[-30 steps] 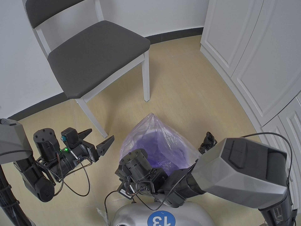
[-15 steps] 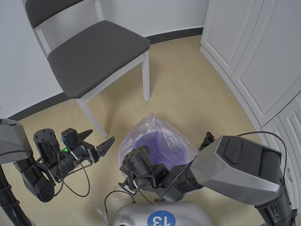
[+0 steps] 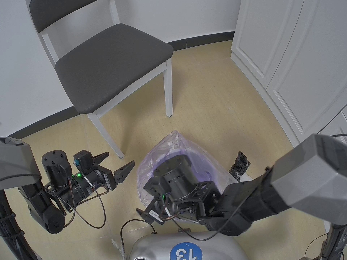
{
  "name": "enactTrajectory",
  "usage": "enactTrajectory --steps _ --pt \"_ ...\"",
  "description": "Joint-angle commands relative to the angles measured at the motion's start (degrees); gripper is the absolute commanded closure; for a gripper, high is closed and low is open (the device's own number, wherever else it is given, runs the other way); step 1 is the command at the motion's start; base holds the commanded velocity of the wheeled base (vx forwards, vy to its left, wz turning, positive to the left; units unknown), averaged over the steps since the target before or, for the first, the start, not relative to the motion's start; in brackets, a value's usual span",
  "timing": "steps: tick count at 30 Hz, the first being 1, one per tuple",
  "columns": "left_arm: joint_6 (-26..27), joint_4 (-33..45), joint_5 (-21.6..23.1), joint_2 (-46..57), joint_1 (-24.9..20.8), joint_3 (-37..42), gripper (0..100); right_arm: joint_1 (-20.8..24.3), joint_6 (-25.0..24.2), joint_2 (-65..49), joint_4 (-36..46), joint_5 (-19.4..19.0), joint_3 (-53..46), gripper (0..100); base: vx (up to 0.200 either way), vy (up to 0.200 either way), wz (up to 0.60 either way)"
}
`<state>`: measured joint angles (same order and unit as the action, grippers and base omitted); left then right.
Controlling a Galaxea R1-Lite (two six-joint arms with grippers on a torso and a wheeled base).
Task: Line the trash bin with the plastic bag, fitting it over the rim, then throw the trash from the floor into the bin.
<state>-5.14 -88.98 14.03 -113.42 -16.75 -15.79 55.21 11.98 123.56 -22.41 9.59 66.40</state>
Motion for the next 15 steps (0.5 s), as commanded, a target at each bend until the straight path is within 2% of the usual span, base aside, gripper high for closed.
enactTrajectory --steps 1,3,7,11,15 --pt "0.2 -1.0 -1.3 -3.1 -2.1 0.8 0 -4.8 0.5 -9.7 -0.2 2.7 -6.5 0 0.000 0.000 0.00" --pt "0.4 -1.0 -1.6 -4.6 -2.4 0.1 0 -6.9 0.6 -10.1 -0.2 4.1 -7.4 0 0.000 0.000 0.00" --pt "2.9 -1.0 -1.7 -6.7 -2.7 -1.5 0 -10.5 0.8 -9.0 -0.2 4.5 -7.4 0 0.000 0.000 0.00" --pt "5.0 -1.0 -2.1 -8.1 -3.0 -2.9 0 -11.6 1.9 -5.0 -0.7 4.6 -6.5 0 0.000 0.000 0.00" --pt "5.1 -1.0 -4.5 -7.5 -4.6 -3.5 0 -12.8 5.2 -0.3 -3.5 5.6 -4.0 0 0.000 0.000 0.00"
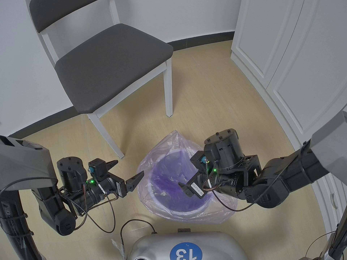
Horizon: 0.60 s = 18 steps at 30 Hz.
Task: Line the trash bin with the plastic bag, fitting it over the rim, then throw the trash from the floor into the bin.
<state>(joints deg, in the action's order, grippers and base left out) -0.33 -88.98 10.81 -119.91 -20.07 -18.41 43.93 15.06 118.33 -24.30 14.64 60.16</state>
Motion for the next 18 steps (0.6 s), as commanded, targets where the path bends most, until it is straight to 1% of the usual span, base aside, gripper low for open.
enactTrajectory --steps 1,4,7,10,18 --pt "0.2 -1.0 -1.4 -0.9 -1.4 -0.9 0 -1.9 3.2 5.9 -1.8 1.1 2.9 0 0.000 0.000 0.00" --pt "0.2 -1.0 -1.6 -0.9 -1.5 -0.8 0 -3.3 6.0 8.1 -2.2 2.1 4.7 0 0.000 0.000 0.00" --pt "0.2 -1.0 -1.8 -0.9 -1.5 -0.8 0 -3.8 6.6 8.7 -2.2 2.1 5.1 0 0.000 0.000 0.00" --pt "0.2 -1.0 -2.5 -0.2 -1.8 -0.3 0 -6.1 7.9 11.1 -2.2 2.2 6.1 0 0.000 0.000 0.00" --pt "0.3 -1.0 -2.9 0.8 -2.7 0.1 0 -7.2 7.6 11.7 -1.9 1.5 6.8 0 0.000 0.000 0.00"
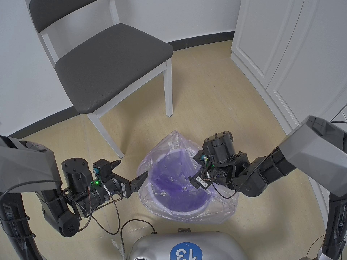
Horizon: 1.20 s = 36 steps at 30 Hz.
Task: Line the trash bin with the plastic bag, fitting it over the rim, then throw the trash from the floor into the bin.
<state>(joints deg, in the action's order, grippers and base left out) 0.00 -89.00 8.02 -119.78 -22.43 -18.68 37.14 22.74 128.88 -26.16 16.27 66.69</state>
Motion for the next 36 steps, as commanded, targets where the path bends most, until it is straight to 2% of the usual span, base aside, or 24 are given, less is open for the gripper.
enactTrajectory --steps 1,2,11,17,28,29,32,36 --pt "0.0 -1.0 -0.1 0.9 -0.3 0.5 0 -0.5 -0.2 1.2 -0.2 -0.2 0.0 0 0.000 0.000 0.00" --pt "0.0 -1.0 -0.1 0.9 -0.4 0.5 0 -0.6 -0.2 1.2 -0.3 -0.3 -0.1 100 0.000 0.000 0.00" --pt "0.0 -1.0 -0.4 2.2 -0.9 1.5 0 -0.8 -1.7 -0.6 -0.5 -0.7 -0.9 100 0.000 0.000 0.00" --pt "0.1 -1.0 -0.5 1.8 -0.9 0.9 0 -3.3 -1.7 -2.4 -0.5 -2.2 -0.9 100 0.000 0.000 0.00" --pt "0.5 0.8 -0.3 -1.1 -1.5 -4.8 0 -7.3 -1.4 -1.2 -0.4 -3.4 1.9 100 0.000 0.000 0.00" --pt "0.6 1.3 -0.3 -1.2 -1.5 -5.2 0 -7.5 -0.9 -1.3 -0.2 -3.7 1.7 0 0.000 0.000 0.00" --pt "0.7 2.7 0.2 -1.7 -1.5 -6.7 0 -8.1 -0.1 -1.6 -0.6 -5.7 1.5 0 0.000 0.000 0.00" --pt "0.8 6.6 0.5 -1.7 -1.4 -9.2 0 -7.3 -1.5 -2.8 -0.6 -5.9 1.8 0 0.000 0.000 0.00"
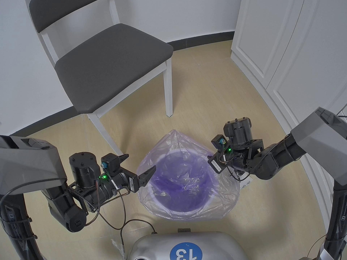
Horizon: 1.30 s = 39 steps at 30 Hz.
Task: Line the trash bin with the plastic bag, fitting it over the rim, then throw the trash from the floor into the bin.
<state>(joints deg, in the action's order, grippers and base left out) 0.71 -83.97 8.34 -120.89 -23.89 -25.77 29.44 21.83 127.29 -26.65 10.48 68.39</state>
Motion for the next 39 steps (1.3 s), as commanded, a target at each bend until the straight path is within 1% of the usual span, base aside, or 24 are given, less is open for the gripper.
enactTrajectory --steps 1,4,5,7,9,10,11,17,24,28,33,35,39 --pt "0.1 1.8 0.2 -0.6 0.2 -2.3 0 0.4 -0.7 -1.3 -0.2 -0.1 0.1 0 0.000 0.000 0.00" --pt "1.4 6.8 1.9 -0.3 0.7 -6.2 0 3.3 -1.3 -4.6 -0.3 -0.1 -0.5 0 0.000 0.000 0.00" --pt "1.5 7.2 1.9 -0.3 0.7 -6.6 0 3.3 -1.2 -4.6 -0.3 -0.1 -0.5 0 0.000 0.000 0.00" --pt "2.6 11.5 2.2 0.0 1.0 -8.8 0 4.0 -1.2 -4.2 -0.1 0.0 -0.4 0 0.000 0.000 0.00" --pt "3.6 15.6 2.3 0.1 1.3 -10.4 0 3.9 -1.1 -3.4 0.0 0.1 0.2 0 0.000 0.000 0.00" --pt "3.6 15.6 2.3 0.1 1.3 -10.4 0 3.9 -1.1 -3.4 0.0 0.1 0.2 0 0.000 0.000 0.00" --pt "4.3 18.7 2.3 0.1 1.7 -12.2 0 3.8 -1.1 -1.5 -0.2 0.2 0.6 0 0.000 0.000 0.00" --pt "6.3 24.6 2.2 -0.5 3.8 -15.8 0 2.6 -1.0 0.4 0.1 0.2 0.7 0 0.000 0.000 0.00" --pt "6.4 24.8 2.2 -0.7 6.1 -15.9 0 1.2 -0.7 1.4 0.5 0.1 0.8 0 0.000 0.000 0.00" --pt "6.3 24.6 2.3 -0.7 7.2 -15.4 0 -0.4 -0.7 1.2 0.5 0.1 1.1 0 0.000 0.000 0.00" --pt "6.3 24.6 2.3 -0.7 7.4 -15.3 0 -1.4 -0.7 0.7 0.5 0.1 1.1 0 0.000 0.000 0.00" --pt "6.3 24.5 2.3 -1.4 7.4 -15.5 0 -2.8 0.1 0.1 0.6 0.2 1.2 0 0.000 0.000 0.00" --pt "6.3 24.2 2.3 -2.0 7.4 -15.4 0 -4.0 1.0 0.4 0.8 0.1 1.1 0 0.000 0.000 0.00"
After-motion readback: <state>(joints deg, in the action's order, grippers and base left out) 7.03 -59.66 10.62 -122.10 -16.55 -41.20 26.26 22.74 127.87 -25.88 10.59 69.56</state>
